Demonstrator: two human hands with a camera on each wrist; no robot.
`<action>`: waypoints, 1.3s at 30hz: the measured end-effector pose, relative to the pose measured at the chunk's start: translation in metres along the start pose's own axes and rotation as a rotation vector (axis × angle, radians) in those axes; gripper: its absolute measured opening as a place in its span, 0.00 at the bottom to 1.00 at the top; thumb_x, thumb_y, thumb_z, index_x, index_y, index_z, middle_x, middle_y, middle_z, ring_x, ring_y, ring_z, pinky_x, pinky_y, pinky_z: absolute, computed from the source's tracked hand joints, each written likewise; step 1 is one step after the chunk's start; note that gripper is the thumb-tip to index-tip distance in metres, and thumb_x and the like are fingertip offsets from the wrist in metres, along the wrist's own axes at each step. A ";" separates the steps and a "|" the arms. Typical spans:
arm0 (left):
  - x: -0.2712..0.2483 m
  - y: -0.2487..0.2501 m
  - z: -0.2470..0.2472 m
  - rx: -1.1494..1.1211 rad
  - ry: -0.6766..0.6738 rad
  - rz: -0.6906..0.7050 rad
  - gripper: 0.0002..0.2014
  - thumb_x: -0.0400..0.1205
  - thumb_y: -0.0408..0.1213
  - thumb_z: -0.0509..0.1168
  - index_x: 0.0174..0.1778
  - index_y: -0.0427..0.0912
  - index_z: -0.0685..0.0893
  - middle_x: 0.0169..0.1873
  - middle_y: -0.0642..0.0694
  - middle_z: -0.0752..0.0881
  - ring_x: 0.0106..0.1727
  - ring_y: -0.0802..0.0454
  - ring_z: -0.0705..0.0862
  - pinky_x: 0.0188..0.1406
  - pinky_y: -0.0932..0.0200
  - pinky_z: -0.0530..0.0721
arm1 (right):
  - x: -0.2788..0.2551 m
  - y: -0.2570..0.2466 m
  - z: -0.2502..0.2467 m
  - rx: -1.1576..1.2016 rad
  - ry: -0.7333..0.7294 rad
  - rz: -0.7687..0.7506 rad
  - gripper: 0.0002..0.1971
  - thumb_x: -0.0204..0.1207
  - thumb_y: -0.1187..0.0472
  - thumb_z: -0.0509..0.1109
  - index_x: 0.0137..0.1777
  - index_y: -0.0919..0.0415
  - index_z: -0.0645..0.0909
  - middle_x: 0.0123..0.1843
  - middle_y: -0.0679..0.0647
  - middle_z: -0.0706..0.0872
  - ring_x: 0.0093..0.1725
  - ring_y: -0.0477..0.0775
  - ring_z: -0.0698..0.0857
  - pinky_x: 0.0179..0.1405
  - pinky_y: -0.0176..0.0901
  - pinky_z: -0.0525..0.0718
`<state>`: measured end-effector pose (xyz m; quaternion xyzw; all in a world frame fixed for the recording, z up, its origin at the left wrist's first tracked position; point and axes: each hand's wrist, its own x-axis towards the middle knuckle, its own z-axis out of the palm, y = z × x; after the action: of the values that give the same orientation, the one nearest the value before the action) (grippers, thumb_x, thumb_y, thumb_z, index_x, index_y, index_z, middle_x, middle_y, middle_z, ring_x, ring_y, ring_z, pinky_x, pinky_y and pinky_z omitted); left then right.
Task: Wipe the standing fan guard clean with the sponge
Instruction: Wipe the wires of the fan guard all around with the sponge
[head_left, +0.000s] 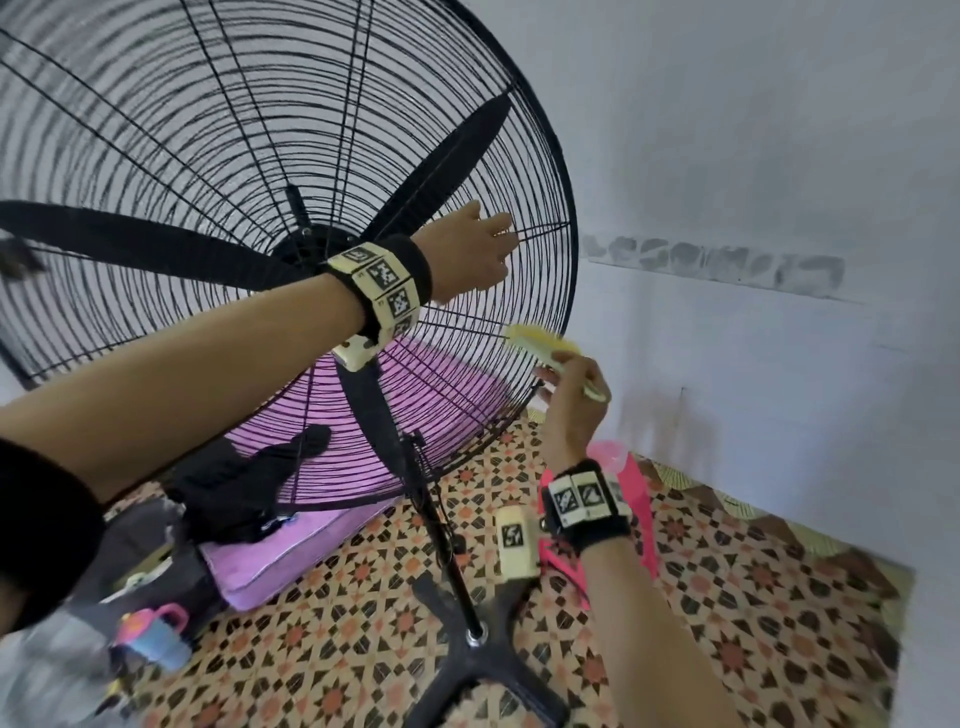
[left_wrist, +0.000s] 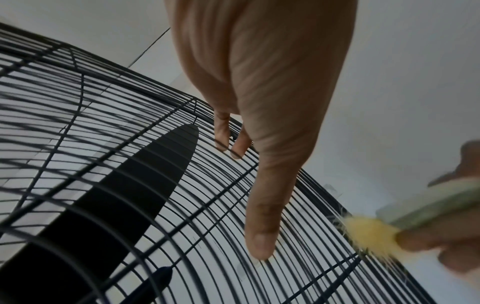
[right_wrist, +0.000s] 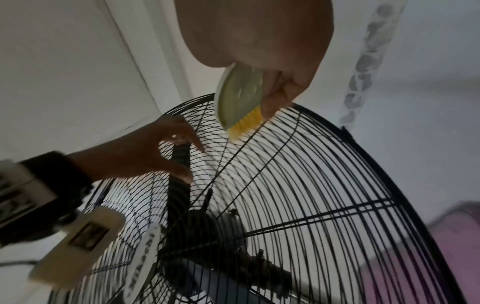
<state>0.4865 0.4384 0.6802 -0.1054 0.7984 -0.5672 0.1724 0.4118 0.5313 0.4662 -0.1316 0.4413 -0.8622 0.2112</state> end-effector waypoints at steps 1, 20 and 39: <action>0.000 0.001 0.000 -0.001 0.000 -0.002 0.26 0.76 0.48 0.80 0.70 0.52 0.83 0.75 0.47 0.74 0.79 0.43 0.67 0.73 0.44 0.75 | 0.000 0.004 0.000 -0.002 -0.003 0.025 0.13 0.89 0.59 0.62 0.55 0.64 0.88 0.48 0.50 0.94 0.48 0.59 0.93 0.34 0.42 0.88; 0.001 0.002 0.005 -0.030 0.014 -0.047 0.21 0.80 0.41 0.78 0.69 0.52 0.83 0.76 0.49 0.74 0.81 0.42 0.67 0.73 0.41 0.79 | -0.031 0.047 -0.019 -0.248 -0.160 0.072 0.12 0.89 0.56 0.64 0.56 0.63 0.87 0.43 0.60 0.94 0.32 0.54 0.90 0.20 0.35 0.81; 0.000 0.000 0.001 0.061 -0.015 0.031 0.29 0.86 0.39 0.71 0.83 0.54 0.70 0.91 0.52 0.48 0.87 0.36 0.57 0.77 0.31 0.73 | 0.004 0.021 -0.016 0.092 -0.038 0.093 0.13 0.89 0.60 0.60 0.49 0.59 0.85 0.54 0.64 0.92 0.40 0.52 0.92 0.25 0.37 0.83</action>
<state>0.4867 0.4376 0.6796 -0.0918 0.7811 -0.5876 0.1904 0.4063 0.5297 0.4399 -0.1172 0.4027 -0.8682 0.2653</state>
